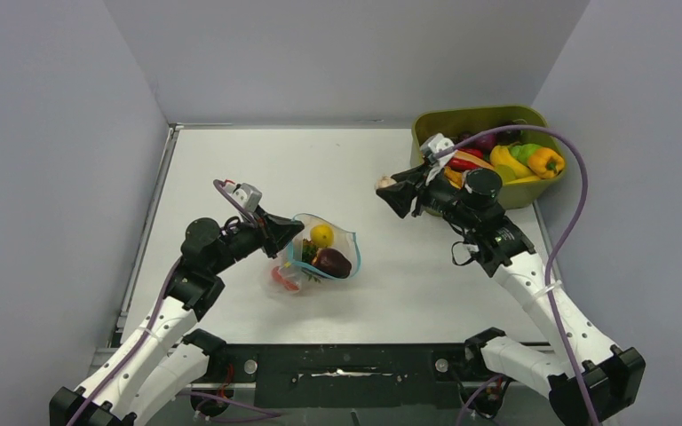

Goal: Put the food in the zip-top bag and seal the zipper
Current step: Place the fake vegetable in the zipper food storage bag.

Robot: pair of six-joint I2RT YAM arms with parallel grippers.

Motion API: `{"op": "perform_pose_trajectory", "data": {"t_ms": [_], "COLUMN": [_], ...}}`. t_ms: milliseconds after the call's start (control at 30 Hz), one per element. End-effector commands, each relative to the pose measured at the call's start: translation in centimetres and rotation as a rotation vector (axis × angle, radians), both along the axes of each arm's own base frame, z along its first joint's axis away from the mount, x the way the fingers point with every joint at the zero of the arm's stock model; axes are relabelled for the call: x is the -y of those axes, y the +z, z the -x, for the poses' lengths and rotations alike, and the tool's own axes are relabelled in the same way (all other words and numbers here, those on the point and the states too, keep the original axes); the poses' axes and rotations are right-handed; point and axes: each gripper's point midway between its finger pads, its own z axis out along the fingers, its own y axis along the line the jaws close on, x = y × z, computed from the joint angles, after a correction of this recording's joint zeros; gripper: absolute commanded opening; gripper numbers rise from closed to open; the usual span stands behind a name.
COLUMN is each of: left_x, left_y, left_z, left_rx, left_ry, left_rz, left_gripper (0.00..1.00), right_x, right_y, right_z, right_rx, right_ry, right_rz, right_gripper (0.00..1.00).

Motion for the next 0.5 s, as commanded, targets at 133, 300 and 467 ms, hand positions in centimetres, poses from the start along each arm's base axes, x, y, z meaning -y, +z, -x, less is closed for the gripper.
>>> {"op": "perform_pose_trajectory", "data": {"t_ms": [133, 300, 467], "left_x": [0.5, 0.5, 0.3], "left_y": [3.6, 3.5, 3.2], "left_z": [0.5, 0.8, 0.9], "left_rx": [0.095, 0.089, 0.08], "left_ry": [-0.038, -0.046, -0.038], "left_rz": [0.08, 0.079, 0.071], "left_gripper": [0.0, 0.0, 0.0], "right_x": [-6.6, -10.2, -13.1], "right_y": [2.7, 2.3, 1.3], "right_z": [3.9, 5.4, 6.5], "right_rx": [0.118, 0.129, 0.161], "right_ry": [0.226, 0.317, 0.365], "right_rz": [-0.025, -0.015, 0.036], "right_gripper": [0.35, 0.35, 0.35]}}
